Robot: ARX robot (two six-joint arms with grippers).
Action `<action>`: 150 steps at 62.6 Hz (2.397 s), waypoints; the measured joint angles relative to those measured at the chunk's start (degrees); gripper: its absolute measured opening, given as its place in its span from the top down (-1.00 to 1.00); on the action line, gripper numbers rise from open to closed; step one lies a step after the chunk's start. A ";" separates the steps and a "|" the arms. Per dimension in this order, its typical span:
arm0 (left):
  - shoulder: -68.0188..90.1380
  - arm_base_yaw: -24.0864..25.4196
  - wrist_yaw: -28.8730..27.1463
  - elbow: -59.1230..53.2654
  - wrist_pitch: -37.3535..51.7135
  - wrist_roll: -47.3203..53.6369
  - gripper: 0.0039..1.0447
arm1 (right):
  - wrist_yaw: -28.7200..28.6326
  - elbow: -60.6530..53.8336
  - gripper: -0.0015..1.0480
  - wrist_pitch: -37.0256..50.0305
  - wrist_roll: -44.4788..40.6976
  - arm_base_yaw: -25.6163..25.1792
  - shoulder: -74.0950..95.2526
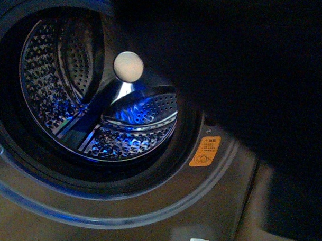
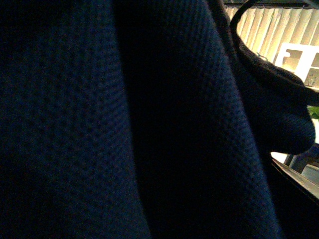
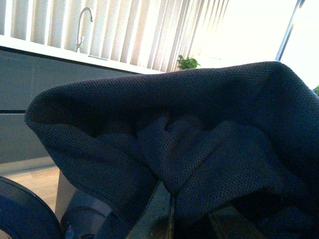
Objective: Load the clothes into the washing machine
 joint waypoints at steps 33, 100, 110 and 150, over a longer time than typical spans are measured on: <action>4.37 -3.50 -10.08 6.10 -4.04 2.64 -0.88 | 0.02 0.02 0.88 0.00 0.00 0.00 -0.09; 4.48 21.00 -25.79 -1.11 -3.74 4.87 0.83 | -0.15 0.00 -0.89 0.02 -0.20 0.00 -0.33; 1.81 25.24 -20.50 -7.69 -1.77 2.73 0.84 | -0.17 0.02 -0.86 0.02 -0.24 0.02 -0.39; 0.81 35.39 -6.80 -27.50 7.54 -1.01 0.84 | 47.87 -56.57 -0.86 6.25 19.30 2.84 -39.32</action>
